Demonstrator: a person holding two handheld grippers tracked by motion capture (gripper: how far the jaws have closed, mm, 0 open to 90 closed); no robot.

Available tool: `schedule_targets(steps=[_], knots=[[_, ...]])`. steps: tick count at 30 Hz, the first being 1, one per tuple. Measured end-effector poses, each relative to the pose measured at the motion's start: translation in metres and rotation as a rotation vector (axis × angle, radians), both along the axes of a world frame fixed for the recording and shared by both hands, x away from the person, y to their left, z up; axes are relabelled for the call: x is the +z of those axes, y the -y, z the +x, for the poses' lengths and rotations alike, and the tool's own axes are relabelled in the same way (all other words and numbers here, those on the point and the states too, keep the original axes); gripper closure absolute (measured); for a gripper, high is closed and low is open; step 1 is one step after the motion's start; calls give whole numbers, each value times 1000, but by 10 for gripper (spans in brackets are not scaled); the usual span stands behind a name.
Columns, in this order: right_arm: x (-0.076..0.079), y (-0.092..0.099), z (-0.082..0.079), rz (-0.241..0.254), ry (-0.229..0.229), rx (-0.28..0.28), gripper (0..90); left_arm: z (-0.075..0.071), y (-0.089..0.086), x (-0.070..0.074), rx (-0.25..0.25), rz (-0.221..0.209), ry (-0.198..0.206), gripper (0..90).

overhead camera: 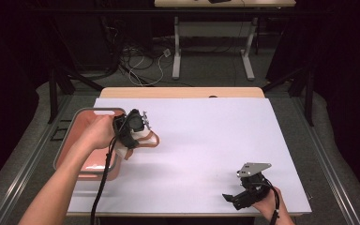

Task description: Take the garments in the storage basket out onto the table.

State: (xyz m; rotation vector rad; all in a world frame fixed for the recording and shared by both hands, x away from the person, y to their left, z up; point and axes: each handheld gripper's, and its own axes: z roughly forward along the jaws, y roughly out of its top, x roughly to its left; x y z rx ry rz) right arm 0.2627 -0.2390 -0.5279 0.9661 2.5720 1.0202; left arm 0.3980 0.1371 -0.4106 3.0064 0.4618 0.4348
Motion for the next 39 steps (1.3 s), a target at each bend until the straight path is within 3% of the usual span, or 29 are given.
schedule_targets(steps=[19,39], knots=[[-1,0,0,3,-3,-4,4,3,28,-14,-53,-6,-20,489],[-1,0,0,3,-7,-3,4,3,45,-29,-52,-50,-37,487]])
